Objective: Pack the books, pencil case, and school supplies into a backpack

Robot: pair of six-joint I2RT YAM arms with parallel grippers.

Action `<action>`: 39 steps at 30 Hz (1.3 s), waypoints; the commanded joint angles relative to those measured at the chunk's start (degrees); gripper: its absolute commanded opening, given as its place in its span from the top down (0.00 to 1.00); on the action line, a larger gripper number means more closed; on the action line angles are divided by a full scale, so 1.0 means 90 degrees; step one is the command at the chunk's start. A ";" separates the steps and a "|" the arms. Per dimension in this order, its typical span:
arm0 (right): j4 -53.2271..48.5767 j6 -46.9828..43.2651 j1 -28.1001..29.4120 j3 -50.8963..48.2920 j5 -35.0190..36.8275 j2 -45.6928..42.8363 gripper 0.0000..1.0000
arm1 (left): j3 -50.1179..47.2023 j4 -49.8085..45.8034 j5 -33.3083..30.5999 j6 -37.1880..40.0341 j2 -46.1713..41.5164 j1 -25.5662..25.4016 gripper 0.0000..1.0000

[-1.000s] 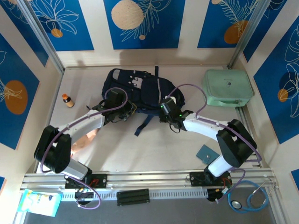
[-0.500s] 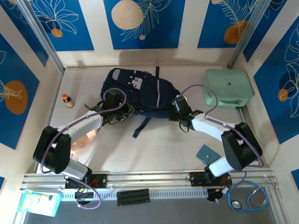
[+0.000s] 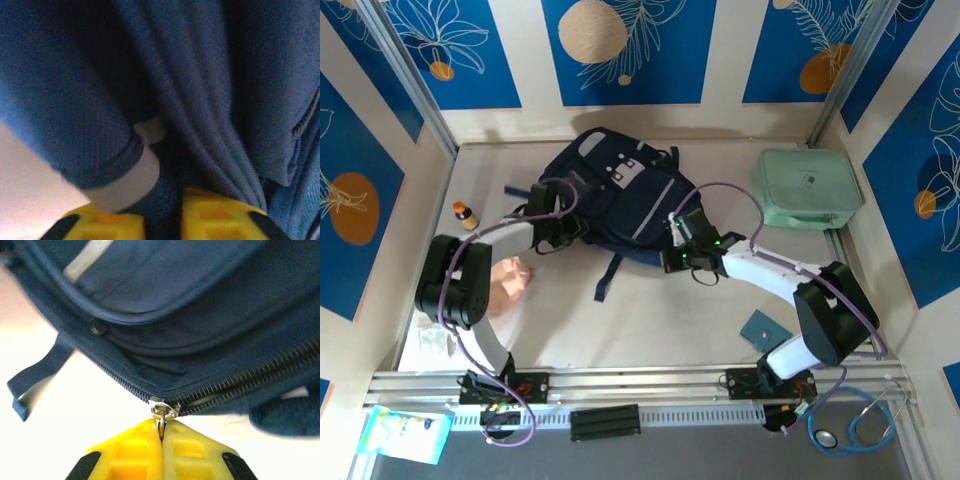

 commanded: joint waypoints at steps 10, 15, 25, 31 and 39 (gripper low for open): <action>-0.1088 0.0532 0.1275 0.2485 -0.1004 0.1916 1.00 | -0.1424 -0.0249 -0.0659 -0.0239 -0.1893 0.0518 0.47; -0.1282 0.0636 0.1494 0.2972 -0.1142 0.2282 1.00 | -0.2208 0.0469 0.0097 -0.1336 -0.2583 0.0399 0.41; -0.1384 0.0611 0.1593 0.3190 -0.1305 0.2363 1.00 | -0.2810 0.2445 0.0484 -0.2820 -0.2153 -0.0234 0.44; -0.1702 0.0585 0.1649 0.3237 -0.1130 0.2289 1.00 | -0.2772 0.3215 0.0386 -0.3029 -0.1501 -0.0398 0.55; -0.2288 0.0529 0.1713 0.3457 -0.0679 0.2322 1.00 | -0.2803 0.3339 0.0209 -0.2917 -0.1051 -0.0398 0.88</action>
